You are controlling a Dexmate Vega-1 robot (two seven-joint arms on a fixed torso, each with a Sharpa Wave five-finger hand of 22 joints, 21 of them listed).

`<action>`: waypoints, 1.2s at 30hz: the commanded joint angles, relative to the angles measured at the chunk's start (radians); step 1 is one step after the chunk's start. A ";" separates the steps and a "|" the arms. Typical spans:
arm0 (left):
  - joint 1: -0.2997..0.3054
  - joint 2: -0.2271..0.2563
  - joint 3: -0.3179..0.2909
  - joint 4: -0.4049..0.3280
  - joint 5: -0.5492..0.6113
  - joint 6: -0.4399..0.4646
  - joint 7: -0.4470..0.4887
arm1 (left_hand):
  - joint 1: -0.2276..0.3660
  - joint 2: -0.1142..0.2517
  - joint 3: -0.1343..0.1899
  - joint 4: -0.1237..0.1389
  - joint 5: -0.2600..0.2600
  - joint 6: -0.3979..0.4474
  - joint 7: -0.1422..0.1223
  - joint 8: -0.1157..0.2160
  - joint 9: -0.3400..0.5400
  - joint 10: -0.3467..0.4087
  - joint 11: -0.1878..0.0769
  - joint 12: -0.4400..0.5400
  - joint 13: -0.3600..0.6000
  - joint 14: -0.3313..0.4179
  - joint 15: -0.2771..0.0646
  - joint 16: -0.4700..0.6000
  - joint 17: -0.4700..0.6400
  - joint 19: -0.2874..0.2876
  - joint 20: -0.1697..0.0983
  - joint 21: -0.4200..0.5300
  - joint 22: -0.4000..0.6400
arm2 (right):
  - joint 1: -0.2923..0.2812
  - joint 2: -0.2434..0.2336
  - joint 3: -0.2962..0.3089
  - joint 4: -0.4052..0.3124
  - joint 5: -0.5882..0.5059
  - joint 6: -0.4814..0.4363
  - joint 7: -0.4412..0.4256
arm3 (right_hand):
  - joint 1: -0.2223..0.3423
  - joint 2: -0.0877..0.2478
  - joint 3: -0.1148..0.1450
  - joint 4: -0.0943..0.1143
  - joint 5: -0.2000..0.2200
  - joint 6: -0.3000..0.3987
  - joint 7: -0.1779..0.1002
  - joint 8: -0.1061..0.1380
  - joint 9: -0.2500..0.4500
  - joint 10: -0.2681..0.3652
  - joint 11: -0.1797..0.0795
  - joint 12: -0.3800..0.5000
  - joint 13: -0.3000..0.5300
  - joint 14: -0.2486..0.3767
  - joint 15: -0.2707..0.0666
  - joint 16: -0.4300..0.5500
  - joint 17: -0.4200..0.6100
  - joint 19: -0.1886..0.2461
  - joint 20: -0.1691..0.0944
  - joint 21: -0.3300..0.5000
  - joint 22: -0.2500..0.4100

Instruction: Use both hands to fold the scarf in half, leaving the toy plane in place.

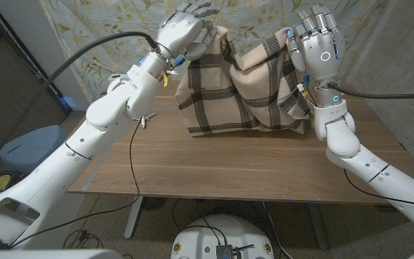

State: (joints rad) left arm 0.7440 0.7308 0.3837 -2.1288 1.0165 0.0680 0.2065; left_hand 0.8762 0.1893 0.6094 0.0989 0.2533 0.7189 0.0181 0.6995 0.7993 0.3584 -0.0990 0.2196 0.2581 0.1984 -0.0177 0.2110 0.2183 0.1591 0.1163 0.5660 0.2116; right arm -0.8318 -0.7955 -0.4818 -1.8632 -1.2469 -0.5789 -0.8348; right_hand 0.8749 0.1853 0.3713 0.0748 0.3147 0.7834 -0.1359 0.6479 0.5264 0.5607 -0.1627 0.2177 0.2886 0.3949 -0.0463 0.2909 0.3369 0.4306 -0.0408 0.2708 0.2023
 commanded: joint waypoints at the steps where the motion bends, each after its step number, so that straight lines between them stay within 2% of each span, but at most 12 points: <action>1: -0.169 -0.021 0.146 0.147 0.164 0.140 -0.096 | -0.005 0.001 0.011 0.002 -0.001 -0.008 0.004 0.009 0.004 -0.006 -0.006 0.004 0.003 0.000 -0.003 0.002 0.002 0.001 -0.009 0.005 0.001 | 0.228 0.065 -0.129 0.207 0.006 0.072 0.056 | 0.005 -0.009 0.001 0.007 0.008 -0.006 -0.001 0.007 0.002 -0.002 -0.006 0.002 0.004 0.008 -0.176 -0.004 0.002 0.003 -0.081 0.009 0.003; 14: -0.302 -0.069 0.294 0.312 0.325 0.233 -0.144 | -0.005 -0.002 0.017 0.002 -0.004 -0.001 -0.004 0.018 -0.009 -0.001 -0.014 0.005 0.006 0.004 -0.010 0.003 0.001 0.005 -0.017 0.013 0.000 | 0.445 0.139 -0.277 0.476 0.039 0.134 0.041 | 0.008 -0.009 0.001 0.008 0.012 -0.009 -0.002 0.015 -0.001 -0.002 -0.007 0.002 0.009 0.008 -0.177 -0.008 0.005 0.002 -0.081 0.011 0.003; 15: -0.318 -0.079 0.310 0.335 0.343 0.242 -0.155 | -0.005 -0.002 0.018 0.002 -0.005 -0.005 -0.003 0.017 -0.011 -0.001 -0.013 0.005 0.006 0.004 -0.009 0.003 0.001 0.004 -0.016 0.013 0.000 | 0.472 0.153 -0.294 0.517 0.040 0.142 0.041 | 0.008 -0.009 0.001 0.008 0.012 -0.008 -0.004 0.016 -0.002 -0.002 -0.007 0.002 0.009 0.008 -0.177 -0.008 0.005 0.002 -0.081 0.012 0.003; 17: -0.329 -0.081 0.324 0.346 0.356 0.251 -0.160 | -0.005 -0.002 0.019 0.002 -0.006 -0.002 -0.002 0.019 -0.013 -0.001 -0.013 0.005 0.007 0.004 -0.011 0.002 0.001 0.005 -0.017 0.014 0.000 | 0.489 0.156 -0.311 0.538 0.050 0.142 0.037 | 0.008 -0.009 0.001 0.009 0.013 -0.009 -0.003 0.018 -0.002 -0.003 -0.007 0.001 0.010 0.008 -0.177 -0.009 0.006 0.002 -0.081 0.012 0.003; 19: -0.354 -0.095 0.353 0.381 0.393 0.266 -0.178 | -0.006 -0.002 0.020 0.002 -0.007 -0.004 -0.003 0.018 -0.015 -0.001 -0.013 0.005 0.007 0.005 -0.010 0.002 0.001 0.004 -0.017 0.015 -0.001 | 0.526 0.178 -0.339 0.601 0.057 0.151 0.032 | 0.009 -0.009 0.001 0.009 0.013 -0.008 -0.002 0.020 -0.003 -0.003 -0.007 0.001 0.011 0.008 -0.177 -0.009 0.007 0.002 -0.081 0.013 0.003; 31: -0.463 -0.169 0.495 0.563 0.549 0.329 -0.251 | -0.007 -0.006 0.024 0.000 -0.014 0.000 -0.013 0.025 -0.030 0.006 -0.021 0.007 0.009 0.011 -0.020 0.004 0.000 0.008 -0.026 0.021 -0.002 | 0.678 0.253 -0.487 0.841 0.098 0.177 0.009 | 0.011 -0.009 0.000 0.011 0.016 -0.011 -0.004 0.032 0.000 -0.001 -0.007 0.001 0.015 0.011 -0.177 -0.012 0.010 0.001 -0.081 0.015 0.002; 34: -0.486 -0.185 0.528 0.604 0.580 0.343 -0.276 | -0.008 -0.008 0.024 -0.001 -0.016 0.002 -0.021 0.026 -0.033 0.008 -0.022 0.006 0.009 0.013 -0.024 0.004 -0.001 0.009 -0.030 0.023 -0.002 | 0.710 0.273 -0.523 0.891 0.106 0.176 0.010 | 0.011 -0.009 0.000 0.012 0.017 -0.011 -0.006 0.034 0.001 -0.001 -0.006 0.001 0.015 0.011 -0.177 -0.013 0.010 0.001 -0.080 0.015 0.002; 36: -0.503 -0.196 0.550 0.626 0.602 0.348 -0.325 | -0.007 -0.009 0.025 -0.003 -0.018 -0.001 -0.022 0.026 -0.037 0.006 -0.022 0.005 0.009 0.011 -0.025 0.003 -0.002 0.010 -0.033 0.024 -0.003 | 0.730 0.286 -0.548 0.923 0.110 0.169 0.016 | 0.012 -0.009 0.001 0.012 0.017 -0.013 -0.007 0.035 0.001 -0.001 -0.006 0.001 0.016 0.012 -0.177 -0.013 0.011 0.000 -0.080 0.016 0.002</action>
State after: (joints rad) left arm 0.3346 0.5955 0.8128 -1.6505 1.4923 0.3634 -0.0119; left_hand 0.8681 0.1810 0.6241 0.0990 0.2387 0.7179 0.0016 0.7214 0.7639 0.3657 -0.1165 0.2196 0.2628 0.2053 -0.0323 0.2109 0.2144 0.1679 0.0926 0.5846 0.2092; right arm -0.2287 -0.5793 -0.9003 -1.1359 -1.1684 -0.4160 -0.8142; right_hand 0.8803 0.1799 0.3669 0.0789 0.3259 0.7781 -0.1411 0.6770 0.5234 0.5553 -0.1680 0.2177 0.2997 0.3948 -0.0463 0.2804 0.3460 0.4306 -0.0408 0.2787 0.2022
